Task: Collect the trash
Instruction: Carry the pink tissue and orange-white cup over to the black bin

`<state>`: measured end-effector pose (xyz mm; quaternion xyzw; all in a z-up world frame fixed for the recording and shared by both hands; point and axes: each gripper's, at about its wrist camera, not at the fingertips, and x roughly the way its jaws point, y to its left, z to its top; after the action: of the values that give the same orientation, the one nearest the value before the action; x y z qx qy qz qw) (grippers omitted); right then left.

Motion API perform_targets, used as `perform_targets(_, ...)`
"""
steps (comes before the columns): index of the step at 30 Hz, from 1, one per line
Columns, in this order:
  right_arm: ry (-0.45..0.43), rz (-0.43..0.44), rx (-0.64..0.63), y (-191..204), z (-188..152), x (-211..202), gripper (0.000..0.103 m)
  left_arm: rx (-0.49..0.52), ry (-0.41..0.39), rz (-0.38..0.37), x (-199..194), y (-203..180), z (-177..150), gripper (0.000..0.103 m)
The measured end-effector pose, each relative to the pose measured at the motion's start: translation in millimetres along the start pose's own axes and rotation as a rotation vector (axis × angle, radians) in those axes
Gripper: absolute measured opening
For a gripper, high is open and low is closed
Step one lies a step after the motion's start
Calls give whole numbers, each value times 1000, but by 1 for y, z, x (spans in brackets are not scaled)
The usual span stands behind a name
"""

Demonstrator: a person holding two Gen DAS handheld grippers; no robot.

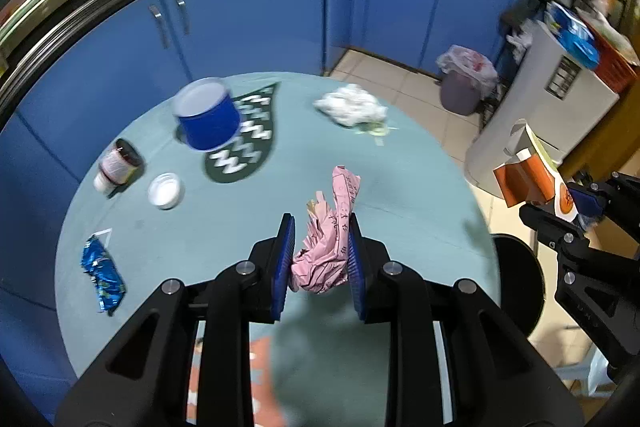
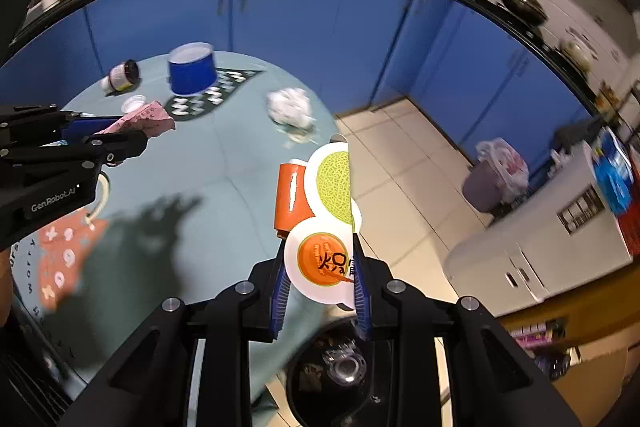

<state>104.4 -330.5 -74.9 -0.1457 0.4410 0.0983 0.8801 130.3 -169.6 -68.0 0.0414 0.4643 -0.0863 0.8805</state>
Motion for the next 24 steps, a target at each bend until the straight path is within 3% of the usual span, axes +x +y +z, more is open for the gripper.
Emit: perform_targets(24,82,-125,229,-97,-98,-32,27,224,-12,-107,-11,-126,-2,26)
